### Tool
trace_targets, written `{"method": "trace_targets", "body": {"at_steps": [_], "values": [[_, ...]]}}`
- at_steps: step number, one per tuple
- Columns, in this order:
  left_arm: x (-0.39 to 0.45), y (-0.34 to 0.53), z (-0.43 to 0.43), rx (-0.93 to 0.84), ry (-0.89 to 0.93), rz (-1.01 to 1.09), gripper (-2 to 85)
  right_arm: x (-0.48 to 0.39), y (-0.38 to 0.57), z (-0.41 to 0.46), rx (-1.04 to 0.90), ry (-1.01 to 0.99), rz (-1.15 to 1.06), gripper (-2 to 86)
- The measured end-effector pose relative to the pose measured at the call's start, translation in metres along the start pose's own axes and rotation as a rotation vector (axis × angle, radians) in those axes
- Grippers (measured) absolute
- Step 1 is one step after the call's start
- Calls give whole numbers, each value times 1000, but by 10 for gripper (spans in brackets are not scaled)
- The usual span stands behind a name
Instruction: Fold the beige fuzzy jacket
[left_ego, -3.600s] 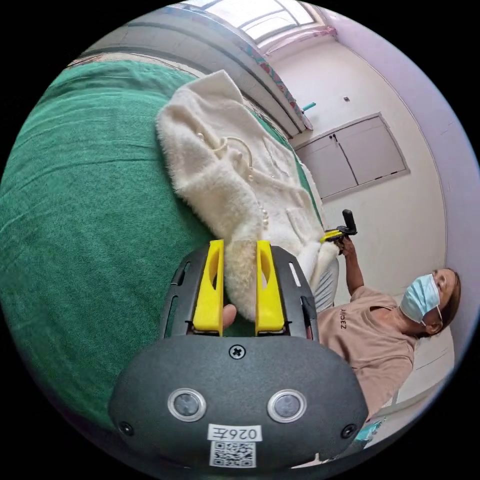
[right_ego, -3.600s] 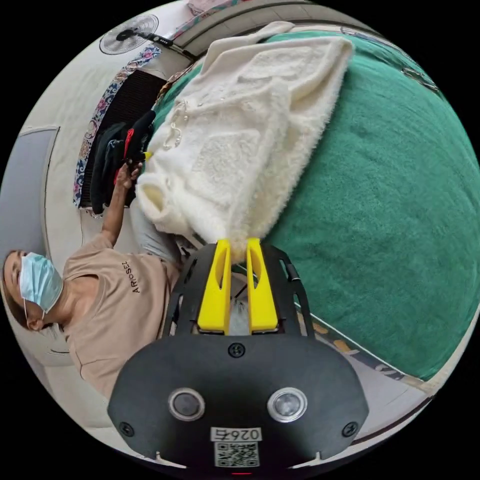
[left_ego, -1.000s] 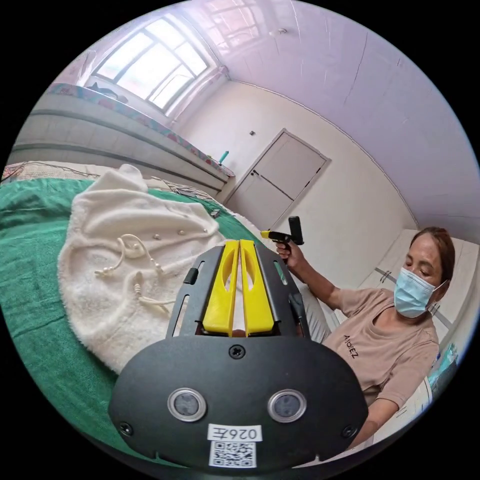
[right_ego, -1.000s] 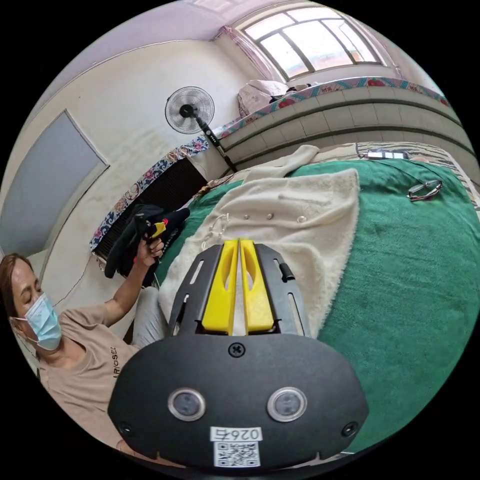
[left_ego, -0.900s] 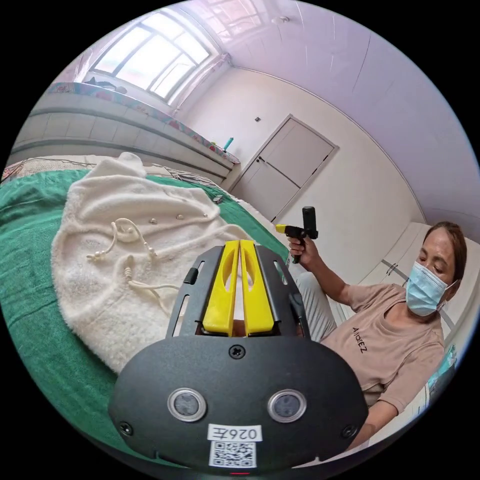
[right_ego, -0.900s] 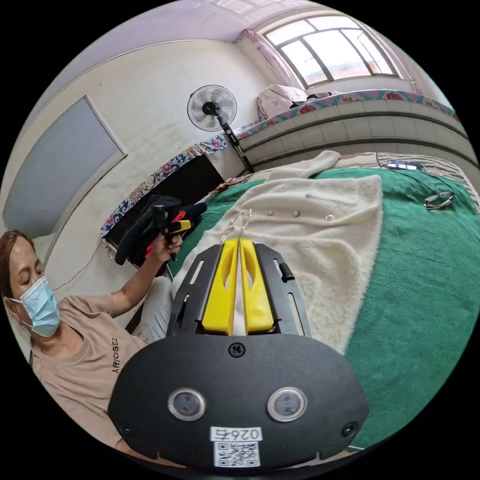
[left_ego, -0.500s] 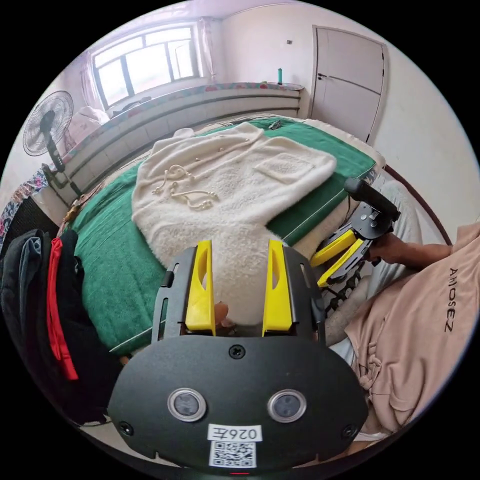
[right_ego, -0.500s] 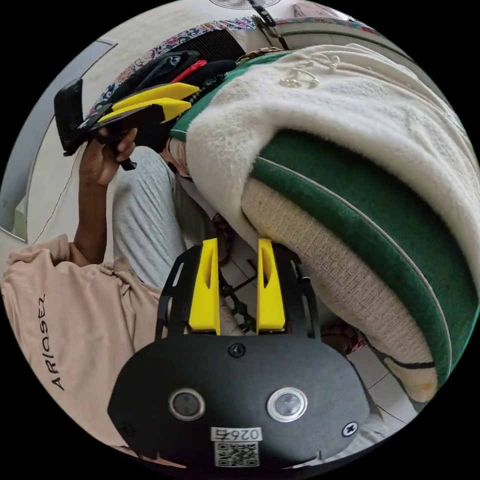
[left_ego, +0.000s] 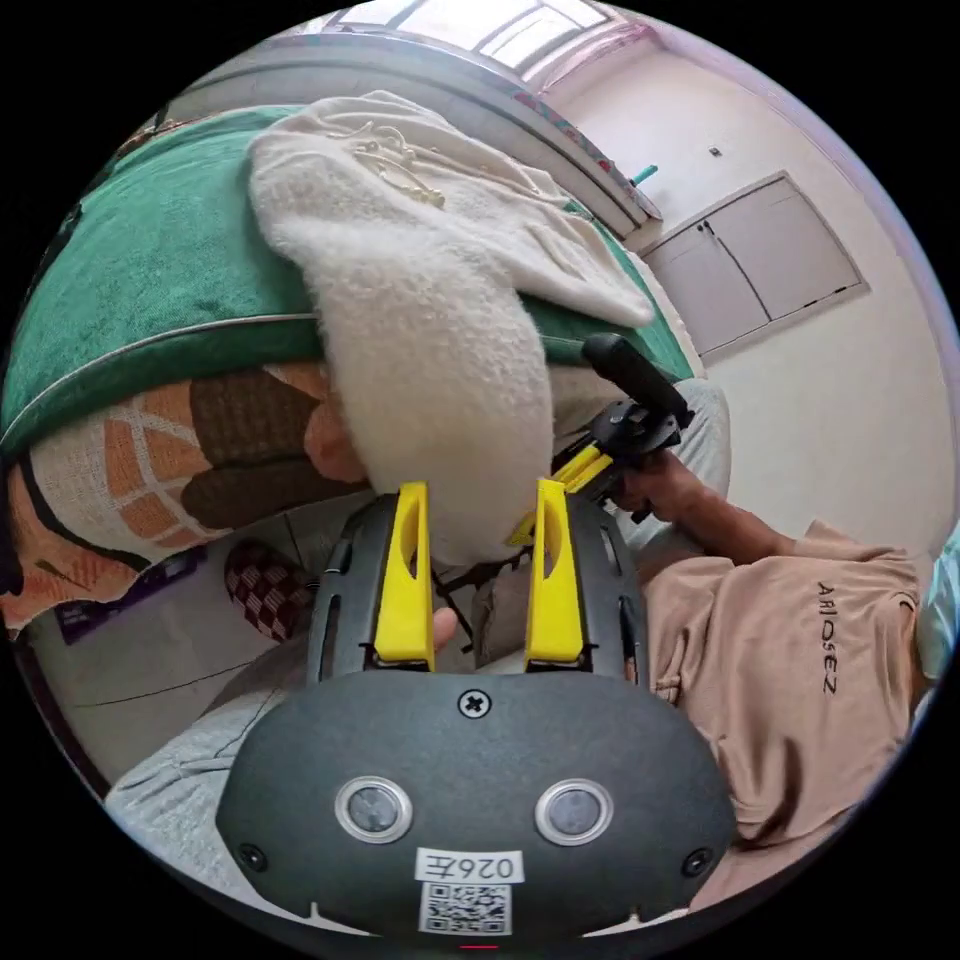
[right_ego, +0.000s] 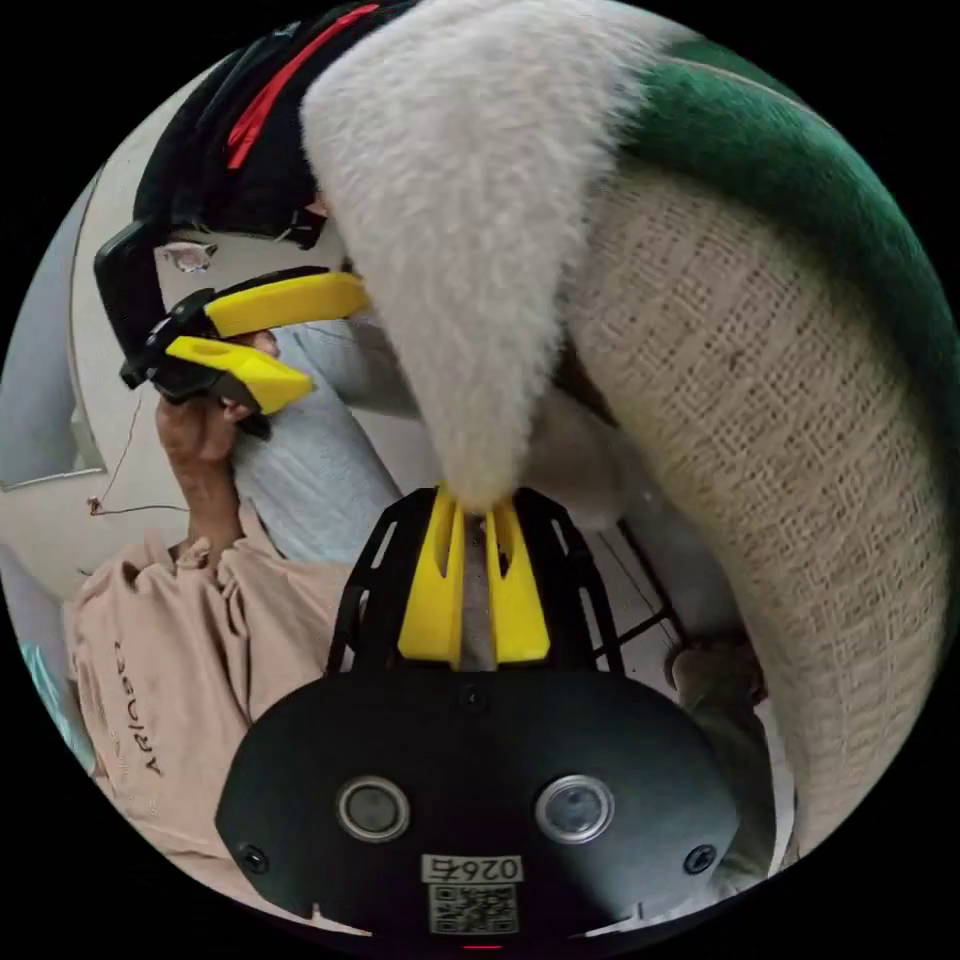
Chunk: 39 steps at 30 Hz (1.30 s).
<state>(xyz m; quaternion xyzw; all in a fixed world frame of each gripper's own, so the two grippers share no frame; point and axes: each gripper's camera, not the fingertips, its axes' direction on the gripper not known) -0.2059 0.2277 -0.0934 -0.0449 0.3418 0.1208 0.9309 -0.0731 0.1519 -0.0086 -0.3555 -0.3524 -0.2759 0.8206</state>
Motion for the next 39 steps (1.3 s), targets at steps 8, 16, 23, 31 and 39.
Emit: {"method": "trace_targets", "body": {"at_steps": [8, 16, 23, 31, 39], "values": [[75, -34, -62, 341, -136, 360, 127, -5, 88, -191, 675, 107, 73, -4], [66, -135, 45, 40, -148, 410, 125, -34, 120, -202, 798, 402, 182, 15], [41, -186, 121, -5, 143, 216, 99, -78, 80, -65, 658, 554, 129, 136], [66, -199, 79, 69, 41, 312, 79, -124, 16, -5, 425, 1095, 89, 38], [39, -218, 39, 19, -340, 365, 49, -72, 88, -176, 595, 1246, 535, 13]]}}
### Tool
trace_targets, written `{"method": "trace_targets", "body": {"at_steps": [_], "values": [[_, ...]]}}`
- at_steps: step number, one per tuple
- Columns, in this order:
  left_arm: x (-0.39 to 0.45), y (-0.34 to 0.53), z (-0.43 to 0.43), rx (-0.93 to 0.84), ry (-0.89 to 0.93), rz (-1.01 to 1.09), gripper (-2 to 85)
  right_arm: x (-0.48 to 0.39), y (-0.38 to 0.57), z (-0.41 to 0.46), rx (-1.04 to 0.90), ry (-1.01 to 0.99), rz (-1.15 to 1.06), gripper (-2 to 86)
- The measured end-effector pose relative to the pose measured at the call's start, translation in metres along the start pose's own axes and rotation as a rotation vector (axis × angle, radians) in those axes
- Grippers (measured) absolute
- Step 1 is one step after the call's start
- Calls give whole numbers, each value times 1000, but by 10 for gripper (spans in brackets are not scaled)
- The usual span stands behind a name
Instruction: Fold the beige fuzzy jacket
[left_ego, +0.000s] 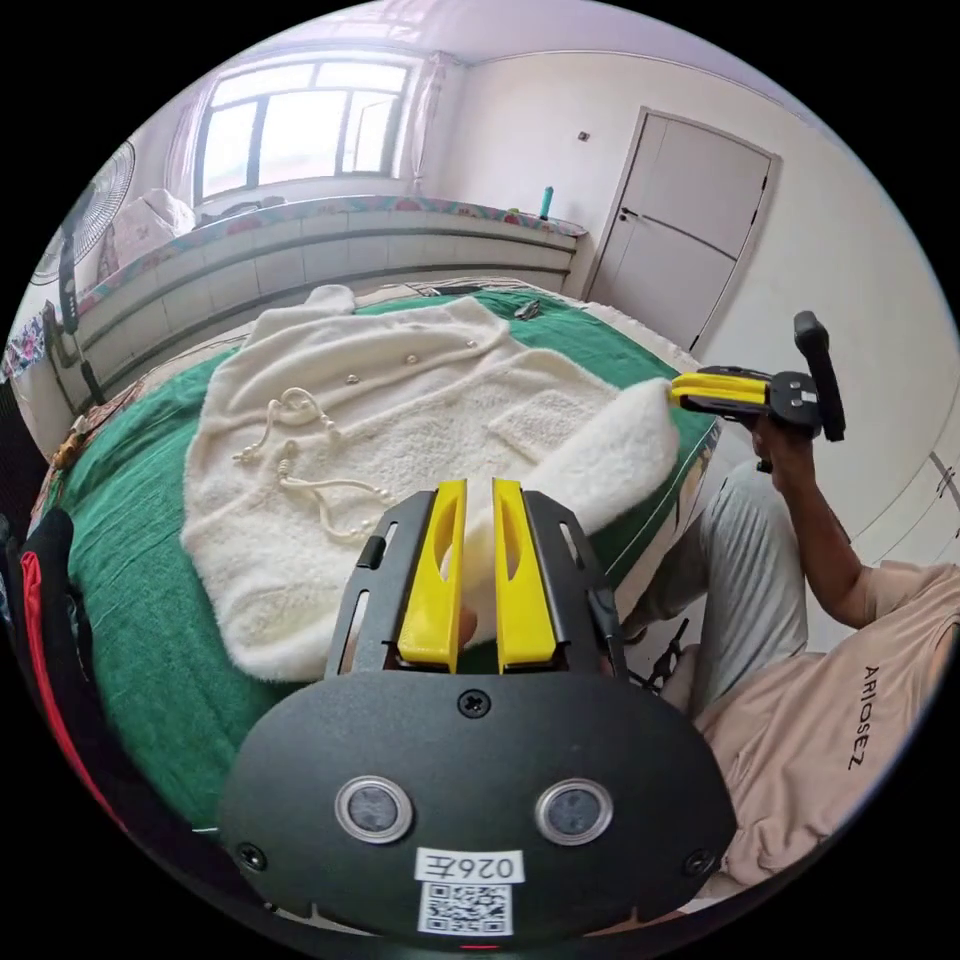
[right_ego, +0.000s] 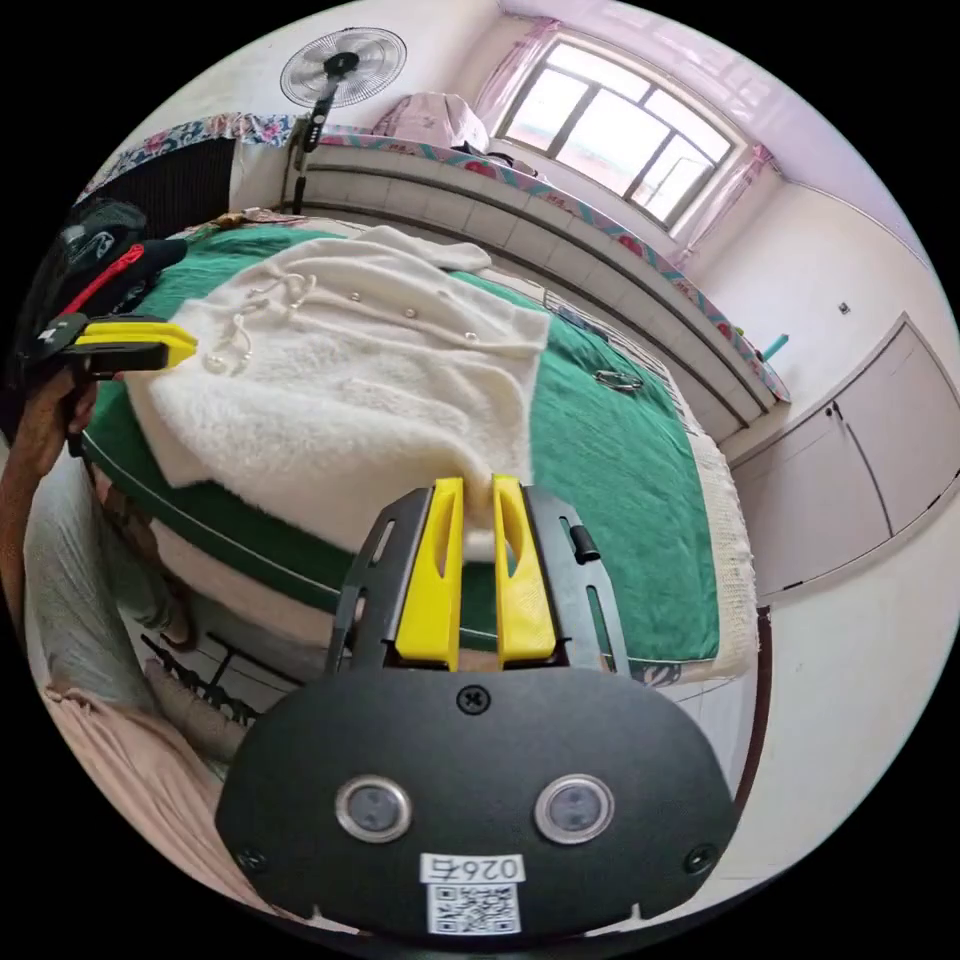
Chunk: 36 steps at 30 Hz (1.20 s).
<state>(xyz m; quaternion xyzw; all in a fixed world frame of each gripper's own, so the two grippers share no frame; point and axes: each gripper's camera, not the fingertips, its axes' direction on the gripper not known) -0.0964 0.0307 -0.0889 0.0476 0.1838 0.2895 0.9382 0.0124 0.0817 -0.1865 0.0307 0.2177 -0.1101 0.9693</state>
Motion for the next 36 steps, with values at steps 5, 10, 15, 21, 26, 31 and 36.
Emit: {"method": "trace_targets", "body": {"at_steps": [5, 10, 15, 21, 26, 31, 36], "values": [[-37, -7, 16, -76, -22, -30, 0, 43, -11, -12, 76, -86, 93, 0], [-78, -29, 42, -205, 150, -90, -9, 11, -34, 29, -29, -339, -207, -8], [-122, -47, -35, 166, 256, -51, -7, 39, -60, 49, -48, -408, -244, -9], [-218, -111, -43, 262, 150, -194, 40, 180, -129, 70, 175, -706, 163, 7], [-287, -169, 30, -3, 120, -335, 117, 233, -185, 150, 62, -677, 393, 47], [-319, -199, 69, -66, 125, -429, 137, 253, -217, 218, -77, -740, 482, 103], [-345, -223, 74, -122, 87, -475, 34, 269, -238, 237, -81, -773, 485, 22]]}}
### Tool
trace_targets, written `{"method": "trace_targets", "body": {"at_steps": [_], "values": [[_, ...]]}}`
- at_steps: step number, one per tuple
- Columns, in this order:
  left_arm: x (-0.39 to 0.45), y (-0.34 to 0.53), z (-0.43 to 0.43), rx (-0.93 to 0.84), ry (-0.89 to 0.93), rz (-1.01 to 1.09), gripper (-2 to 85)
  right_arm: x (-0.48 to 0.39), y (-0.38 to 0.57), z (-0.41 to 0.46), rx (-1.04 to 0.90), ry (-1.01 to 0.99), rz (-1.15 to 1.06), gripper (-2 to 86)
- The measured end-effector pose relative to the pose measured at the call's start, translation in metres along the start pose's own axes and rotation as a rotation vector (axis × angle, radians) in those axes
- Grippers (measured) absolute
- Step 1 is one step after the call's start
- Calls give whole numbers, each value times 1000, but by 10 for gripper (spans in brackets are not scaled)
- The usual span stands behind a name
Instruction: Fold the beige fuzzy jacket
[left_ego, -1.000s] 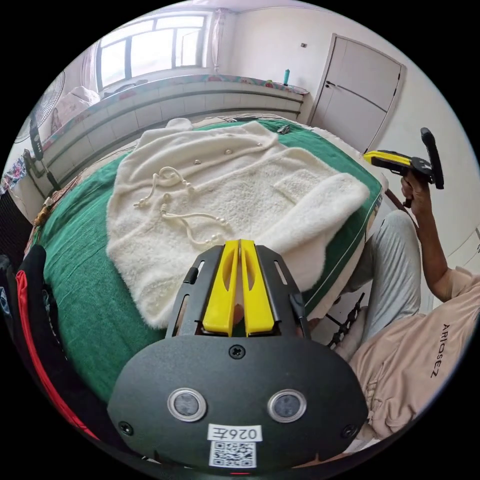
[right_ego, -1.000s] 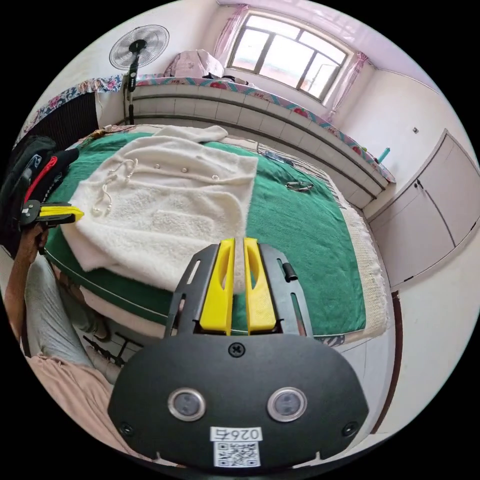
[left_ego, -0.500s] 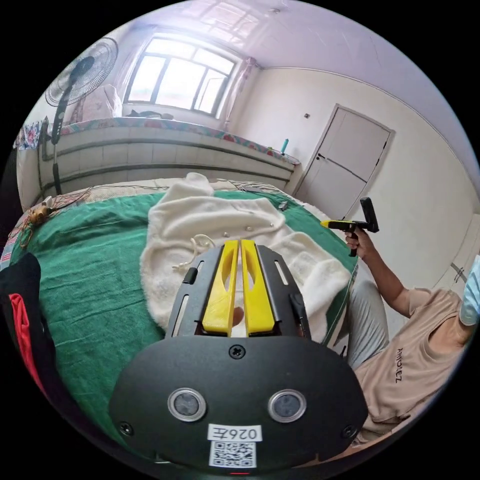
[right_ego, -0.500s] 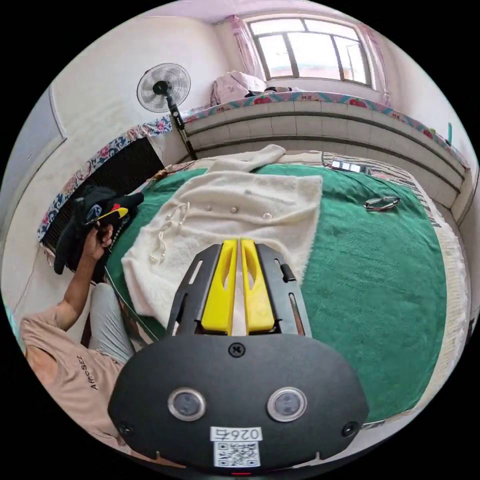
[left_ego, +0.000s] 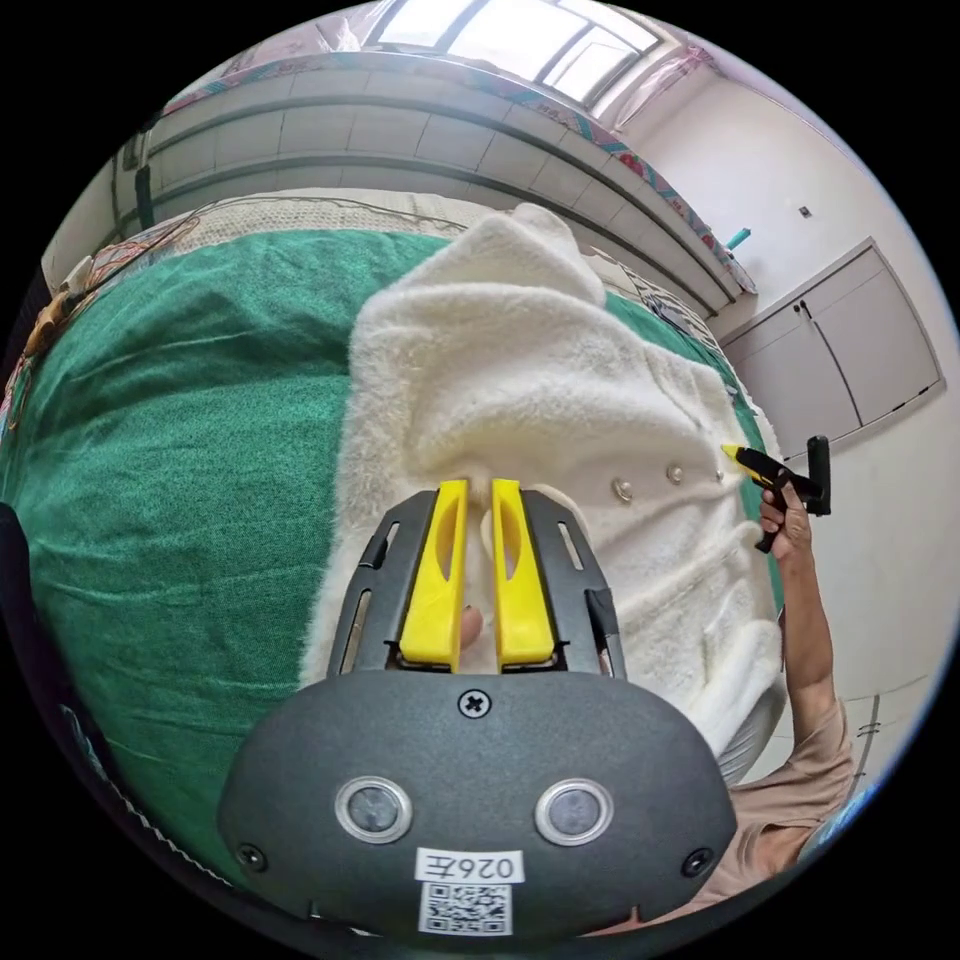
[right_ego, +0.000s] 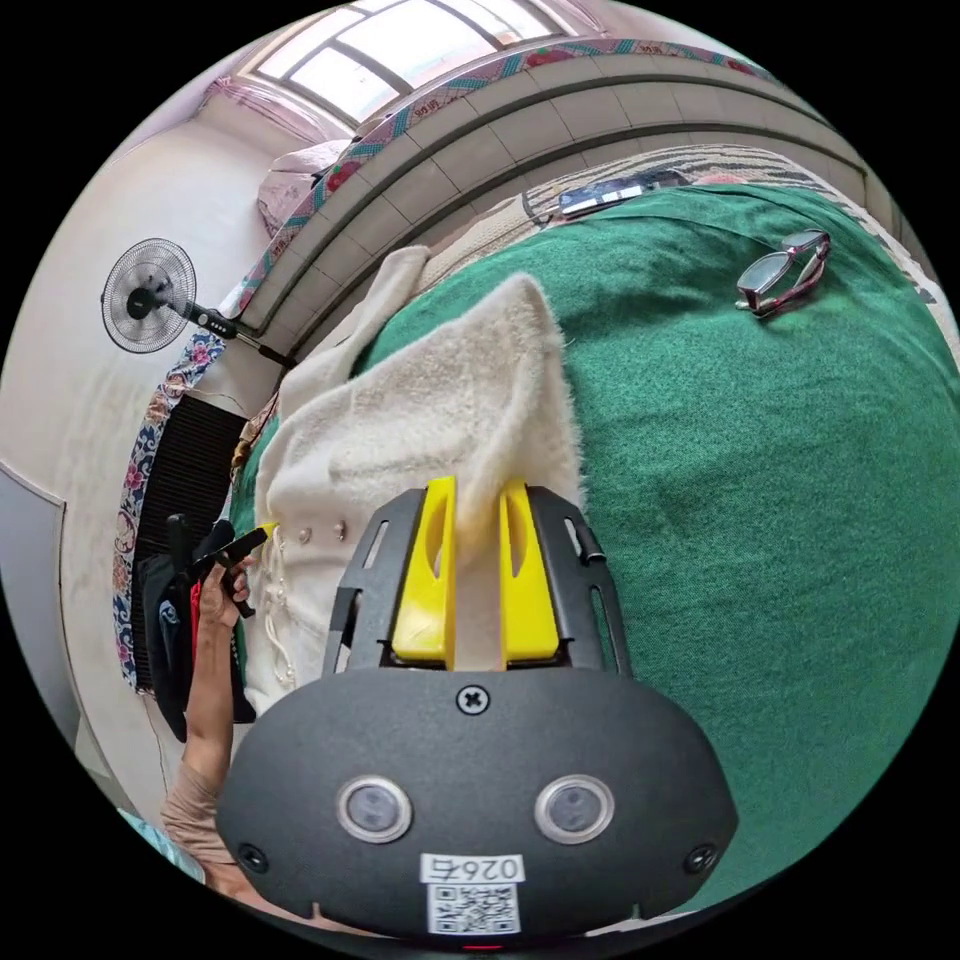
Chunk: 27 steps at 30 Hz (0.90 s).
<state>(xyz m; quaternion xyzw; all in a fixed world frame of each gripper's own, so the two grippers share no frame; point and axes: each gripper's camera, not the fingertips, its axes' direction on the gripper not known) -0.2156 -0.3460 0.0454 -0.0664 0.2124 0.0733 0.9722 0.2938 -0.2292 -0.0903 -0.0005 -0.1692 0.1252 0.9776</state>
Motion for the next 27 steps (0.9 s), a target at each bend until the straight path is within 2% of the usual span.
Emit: {"method": "trace_targets", "body": {"at_steps": [4, 6, 8, 10, 12, 13, 15, 18, 22, 24, 26, 27], "values": [[-12, 10, -40, 136, 113, 40, 6, -12, -9, -34, 46, -24, -68, -9], [-27, 23, -69, 220, 210, 57, -1, -18, -1, -67, 108, -162, -111, -12], [-44, 31, -81, 242, 231, 34, -4, -18, 12, -86, 145, -288, -134, -12], [-63, 33, -79, 207, 250, -7, -5, -16, 22, -86, 116, -235, -146, -11], [-80, 34, -63, 136, 342, -48, -7, -8, 25, -56, -75, -29, -144, -7], [-83, 36, -61, 131, 338, -62, -8, -5, 26, -48, -120, 3, -140, -2], [-86, 44, -68, 173, 280, -65, -9, 9, 30, -32, -205, 33, -136, 11], [-80, 54, -87, 235, 203, -29, -10, 21, 28, -52, -220, -116, -96, 39], [-43, 56, -89, 248, 90, 101, -10, 24, 32, -77, -195, -112, -119, 42], [-9, 50, -65, 132, 6, 251, -10, 23, 38, -86, -117, -57, -122, 32], [7, 46, -34, -38, -94, 326, -10, 22, 42, -75, -169, 25, -129, 18], [12, 51, -38, -1, -104, 328, -10, 22, 44, -67, -217, 113, -134, 10]]}}
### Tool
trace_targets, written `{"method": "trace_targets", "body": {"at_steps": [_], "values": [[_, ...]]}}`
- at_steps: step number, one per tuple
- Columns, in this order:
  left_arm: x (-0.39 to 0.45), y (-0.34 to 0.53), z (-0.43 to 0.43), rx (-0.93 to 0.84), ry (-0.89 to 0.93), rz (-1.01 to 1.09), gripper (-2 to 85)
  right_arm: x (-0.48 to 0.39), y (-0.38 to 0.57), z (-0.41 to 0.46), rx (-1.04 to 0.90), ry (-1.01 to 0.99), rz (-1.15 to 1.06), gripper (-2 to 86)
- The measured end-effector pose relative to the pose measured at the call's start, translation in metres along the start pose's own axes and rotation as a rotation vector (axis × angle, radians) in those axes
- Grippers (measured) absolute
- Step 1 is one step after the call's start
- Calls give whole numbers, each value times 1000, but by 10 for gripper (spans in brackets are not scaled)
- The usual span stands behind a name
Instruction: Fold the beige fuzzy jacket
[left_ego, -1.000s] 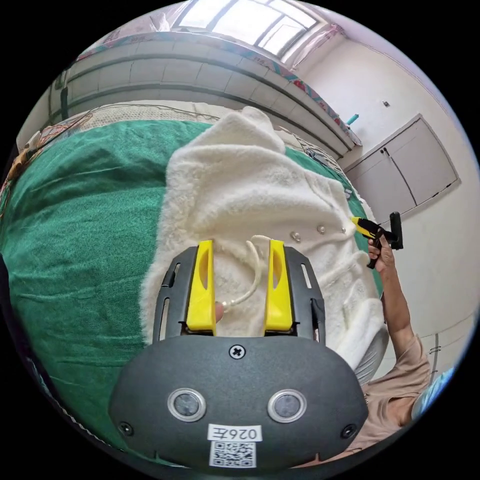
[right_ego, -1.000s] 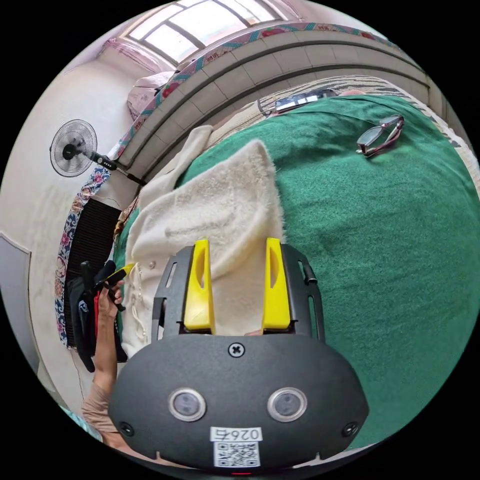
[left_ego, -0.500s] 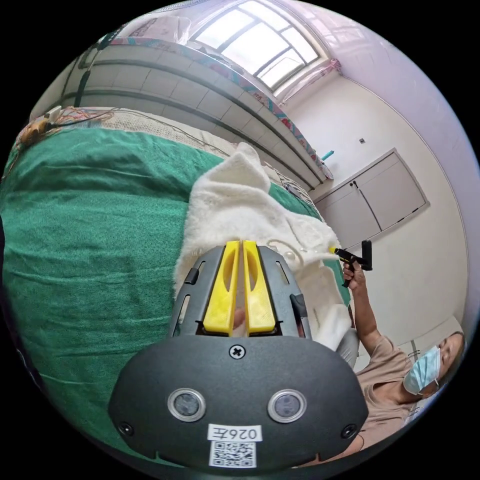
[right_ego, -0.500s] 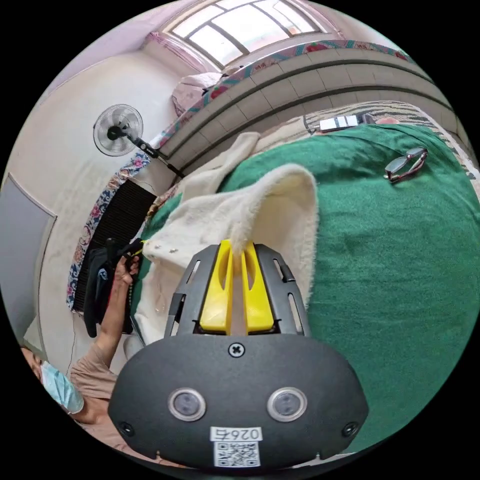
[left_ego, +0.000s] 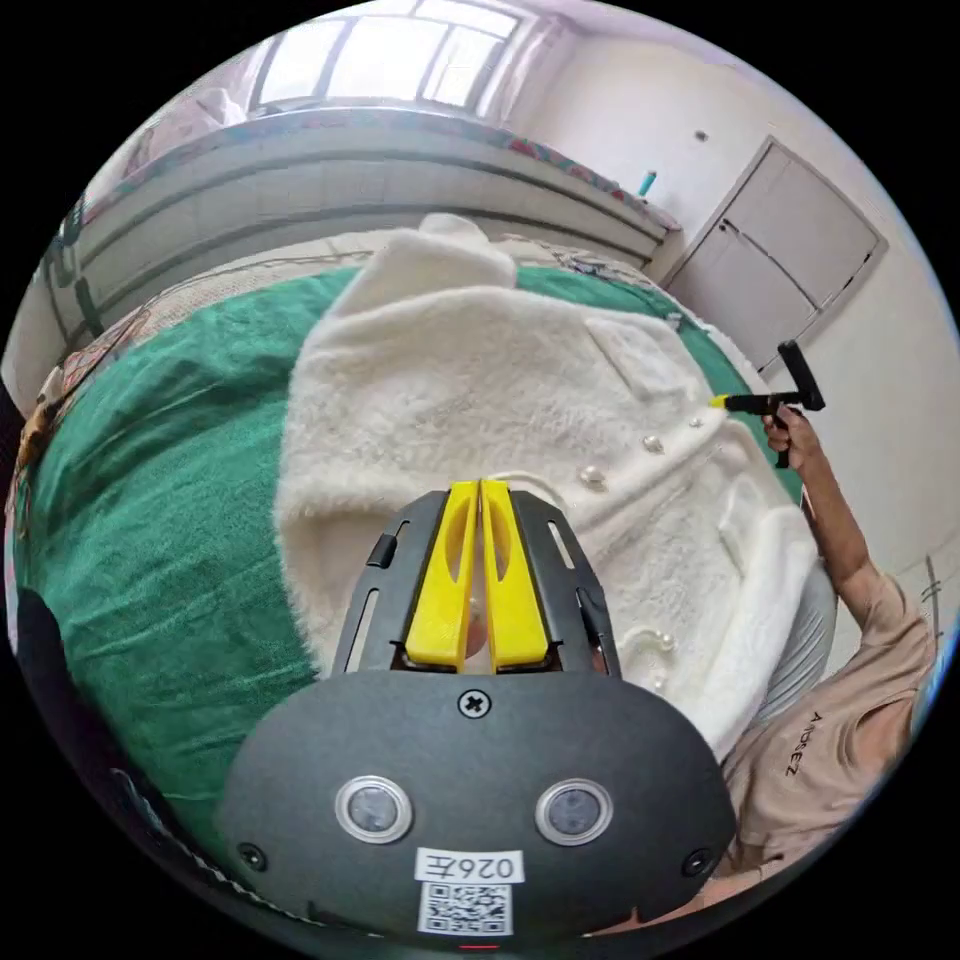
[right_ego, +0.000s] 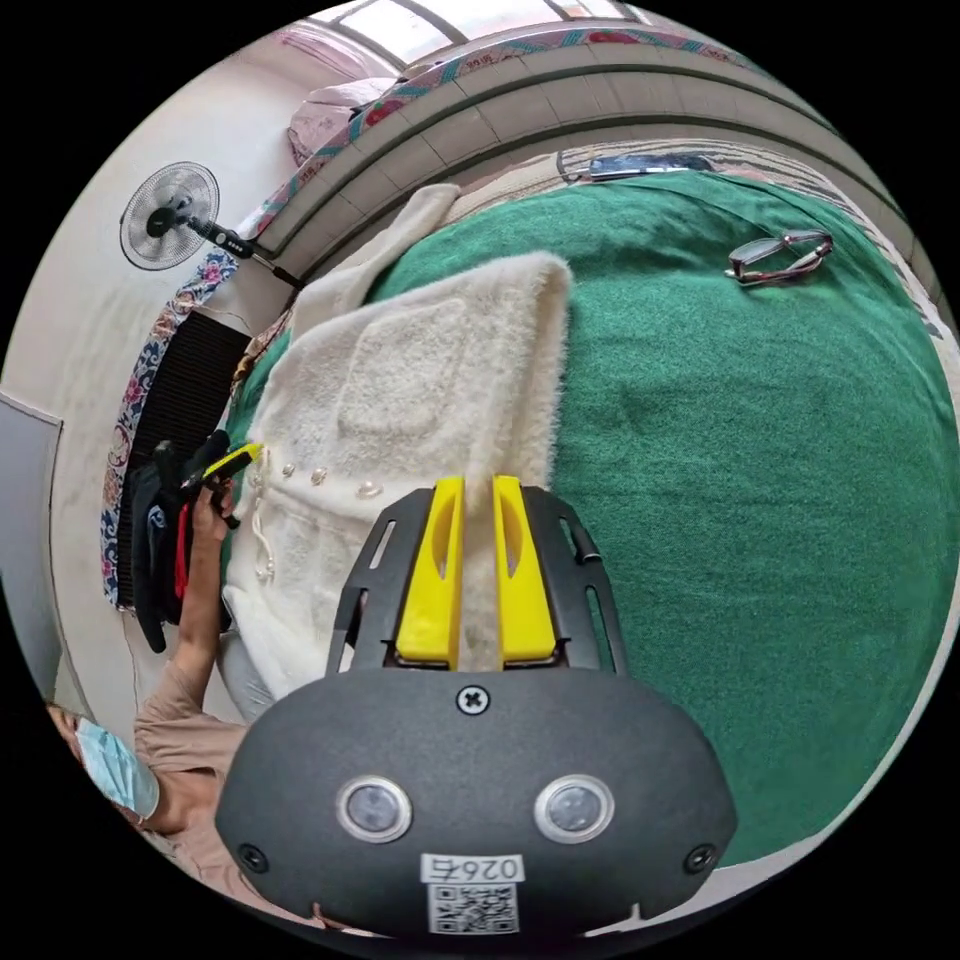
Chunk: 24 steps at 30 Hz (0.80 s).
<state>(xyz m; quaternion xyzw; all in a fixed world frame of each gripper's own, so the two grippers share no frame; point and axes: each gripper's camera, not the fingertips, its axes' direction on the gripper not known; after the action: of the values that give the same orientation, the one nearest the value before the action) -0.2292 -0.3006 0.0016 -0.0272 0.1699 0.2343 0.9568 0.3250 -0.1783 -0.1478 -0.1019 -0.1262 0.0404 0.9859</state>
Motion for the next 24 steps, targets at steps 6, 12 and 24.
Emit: {"method": "trace_targets", "body": {"at_steps": [6, 12, 24], "values": [[16, 49, -67, 142, 11, -5, -9, -18, 30, -40, 120, 84, -27, -8], [54, 140, -165, 681, 222, 132, 15, -85, 129, -144, 840, -63, -260, -5], [31, 215, -183, 1193, 1261, 438, 3, -173, 269, -153, 1111, -103, -695, -4]]}}
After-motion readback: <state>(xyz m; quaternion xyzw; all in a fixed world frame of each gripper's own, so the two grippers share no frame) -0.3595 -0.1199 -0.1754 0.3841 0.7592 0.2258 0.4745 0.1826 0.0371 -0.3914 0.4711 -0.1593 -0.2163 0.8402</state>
